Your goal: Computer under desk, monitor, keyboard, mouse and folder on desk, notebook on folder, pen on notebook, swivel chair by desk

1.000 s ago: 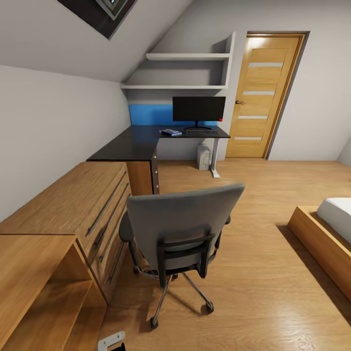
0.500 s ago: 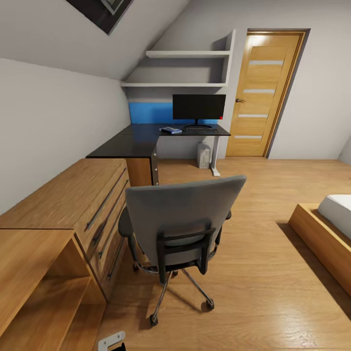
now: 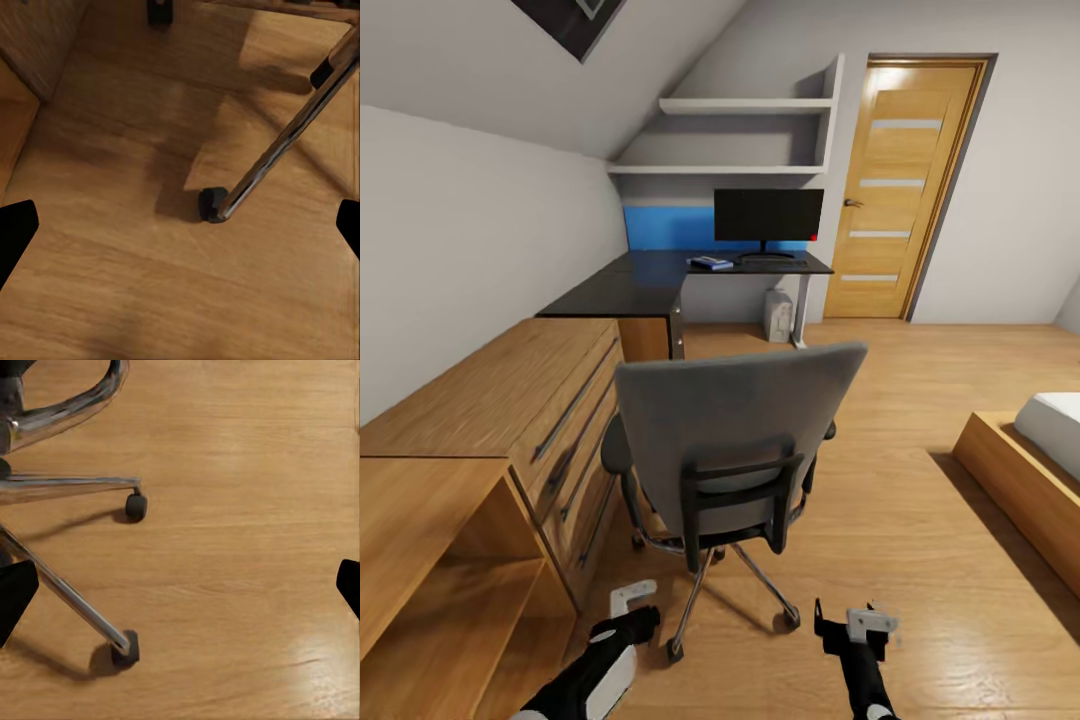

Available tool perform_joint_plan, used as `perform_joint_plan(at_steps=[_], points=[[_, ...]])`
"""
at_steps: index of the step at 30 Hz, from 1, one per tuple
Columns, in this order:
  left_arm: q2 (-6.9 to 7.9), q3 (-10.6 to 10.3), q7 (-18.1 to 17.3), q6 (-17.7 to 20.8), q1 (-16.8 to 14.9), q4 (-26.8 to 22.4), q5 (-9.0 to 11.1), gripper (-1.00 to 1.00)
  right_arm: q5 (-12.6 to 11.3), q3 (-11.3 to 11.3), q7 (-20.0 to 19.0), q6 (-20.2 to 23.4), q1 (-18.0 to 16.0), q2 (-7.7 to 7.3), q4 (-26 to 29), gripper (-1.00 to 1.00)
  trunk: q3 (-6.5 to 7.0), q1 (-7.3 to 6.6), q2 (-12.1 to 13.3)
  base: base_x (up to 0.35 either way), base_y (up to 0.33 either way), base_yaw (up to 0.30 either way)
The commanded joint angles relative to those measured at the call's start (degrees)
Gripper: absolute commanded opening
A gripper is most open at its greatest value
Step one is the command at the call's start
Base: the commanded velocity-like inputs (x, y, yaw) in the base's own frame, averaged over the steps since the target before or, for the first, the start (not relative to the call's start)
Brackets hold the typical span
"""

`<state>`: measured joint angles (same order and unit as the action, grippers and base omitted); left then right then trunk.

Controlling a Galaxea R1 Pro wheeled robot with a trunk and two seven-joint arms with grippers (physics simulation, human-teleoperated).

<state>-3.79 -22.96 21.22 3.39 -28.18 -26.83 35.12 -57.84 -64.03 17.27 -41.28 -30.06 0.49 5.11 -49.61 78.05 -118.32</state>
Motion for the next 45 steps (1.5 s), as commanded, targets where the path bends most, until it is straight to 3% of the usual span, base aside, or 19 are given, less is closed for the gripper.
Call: perform_joint_plan(at_steps=[1, 3, 5, 13, 14, 16, 17, 20, 23, 24, 30, 32, 37, 39, 45], points=[[-0.03, -0.4, 0.6, 1.3, -0.7, -0.2, 0.3, 1.0, -0.2, -0.4, 0.5, 0.0, -1.3, -0.06, 0.0, 1.0, -0.26, 0.22, -0.4, 0.0, 0.0, 0.0], [-0.34, -0.4, 0.7, 3.9, -1.8, -0.5, 0.2, 1.0, -0.3, -0.4, 0.5, 0.7, -4.3, -0.22, -0.2, 1.0, -0.62, 0.66, -1.2, 0.0, 0.0, 0.0], [-0.59, -0.4, 0.7, 6.0, -3.3, -0.7, 0.1, 1.0, -0.4, -0.3, 0.5, 3.9, -7.7, -0.79, -0.2, 1.0, -0.97, 1.1, -2.0, 0.0, 0.0, 0.0], [-0.81, -0.5, 0.7, 6.8, -6.5, -0.4, 0.2, 1.0, -0.4, -0.2, 0.2, 10.9, -13.0, -1.43, 0.1, 1.0, -2.41, 2.85, -5.3, 0.0, 0.0, 0.0], [-0.85, -0.4, 0.6, 6.1, -6.7, 1.0, 0.3, 1.0, -0.8, -0.2, 0.0, 14.6, -14.3, -1.85, 0.1, 1.0, -2.59, 3.07, -5.7, 0.0, 0.0, 0.0], [-0.87, -0.3, 0.6, 4.0, -6.8, 2.8, 0.5, 1.0, -1.4, -0.3, 0.0, 15.8, -14.5, -1.93, 0.2, 1.0, -2.95, 3.51, -6.5, 0.0, 0.0, 0.0], [-0.97, -0.3, 0.7, -0.9, -6.8, 6.8, 0.5, 1.0, -1.8, -0.8, 0.0, 16.3, -14.6, -1.64, 0.2, 1.0, -3.13, 3.73, -6.9, 0.0, 0.0, 0.0], [-1.0, -0.3, 0.9, -6.9, -6.8, 9.3, 0.6, 1.0, -2.1, -0.9, 0.1, 16.1, -14.7, -1.55, 0.2, 1.0, -3.67, 4.39, -8.1, 0.0, 0.0, 0.0], [-1.65, -0.5, 1.1, -7.8, -6.8, 9.1, 0.6, 1.0, -2.2, -0.8, 0.2, 16.1, -14.7, -1.59, 0.2, 1.0, -4.21, 5.05, -9.3, 0.0, 0.0, 0.0], [-2.41, -0.5, 1.2, -7.8, -6.8, 7.6, 0.6, 1.0, -2.3, -0.8, 0.2, 16.0, -14.7, -1.59, 0.2, 1.0, -4.39, 5.27, -9.7, 0.0, 0.0, 0.0], [-3.1, -0.4, 1.3, -7.0, -6.8, -1.0, 0.6, 1.0, -2.3, -0.6, 0.0, 15.9, -14.7, -1.64, 0.3, 1.0, -5.46, 6.59, -12.1, 0.0, 0.0, 0.0], [-3.25, -0.2, 1.5, -4.0, -6.8, -3.6, 0.7, 1.0, -2.3, -0.5, 0.0, 15.8, -14.7, -1.65, 0.3, 1.0, -5.82, 7.03, -12.9, 0.0, 0.0, 0.0], [-3.21, -0.1, 1.6, -1.8, -6.8, 0.2, 0.6, 1.0, -2.3, -0.8, 0.1, 13.2, -14.7, -1.74, 0.2, 1.0, -6.72, 8.13, -14.9, 0.0, 0.0, 0.0], [-3.21, -0.1, 1.6, -1.9, -6.8, 2.1, 0.6, 1.0, -2.3, -0.9, 0.2, 9.8, -14.6, -1.67, 0.2, 1.0, -7.08, 8.57, -15.7, 0.0, 0.0, 0.0], [-3.2, -0.1, 1.6, -1.9, -6.8, 3.1, 0.5, 1.0, -2.4, -1.0, 0.3, 7.5, -14.5, -1.57, 0.2, 1.0, -8.16, 9.88, -18.1, 0.0, 0.0, 0.0]])
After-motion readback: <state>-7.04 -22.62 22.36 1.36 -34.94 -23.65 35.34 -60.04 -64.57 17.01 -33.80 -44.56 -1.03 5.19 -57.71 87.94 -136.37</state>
